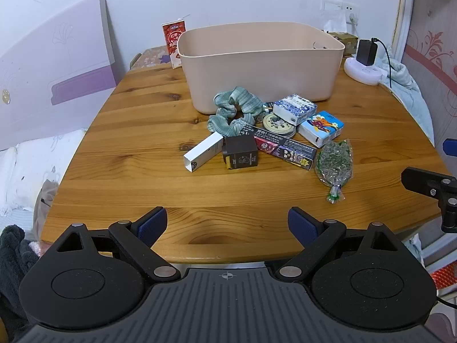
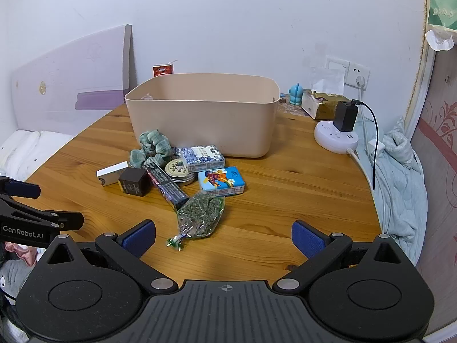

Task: Organize objects
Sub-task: 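Move both tools toward the scattered items on the table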

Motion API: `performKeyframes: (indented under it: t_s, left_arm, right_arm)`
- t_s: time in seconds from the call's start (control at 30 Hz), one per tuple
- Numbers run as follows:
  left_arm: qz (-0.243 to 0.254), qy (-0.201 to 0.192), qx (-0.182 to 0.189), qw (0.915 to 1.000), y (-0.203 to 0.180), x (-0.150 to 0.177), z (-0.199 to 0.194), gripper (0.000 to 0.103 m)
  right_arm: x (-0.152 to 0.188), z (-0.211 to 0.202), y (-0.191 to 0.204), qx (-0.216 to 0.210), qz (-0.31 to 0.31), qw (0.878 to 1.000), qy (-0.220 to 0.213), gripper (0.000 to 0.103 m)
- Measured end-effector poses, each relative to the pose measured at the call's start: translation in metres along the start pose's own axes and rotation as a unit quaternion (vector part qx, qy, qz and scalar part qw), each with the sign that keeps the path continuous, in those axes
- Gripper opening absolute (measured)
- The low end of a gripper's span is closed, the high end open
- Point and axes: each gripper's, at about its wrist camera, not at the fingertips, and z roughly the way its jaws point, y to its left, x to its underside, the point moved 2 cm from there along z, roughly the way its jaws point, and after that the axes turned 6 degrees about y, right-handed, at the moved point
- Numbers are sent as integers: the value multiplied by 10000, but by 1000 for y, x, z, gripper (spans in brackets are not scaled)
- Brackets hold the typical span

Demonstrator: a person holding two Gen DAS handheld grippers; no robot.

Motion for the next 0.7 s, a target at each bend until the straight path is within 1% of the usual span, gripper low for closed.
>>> performKeyframes:
  t_s: [0.7]
  left_arm:
    - [23,45,-22,10000,4,-1,9,93]
  right_arm:
    - [0,2,-2,-16,39,10000,5,103]
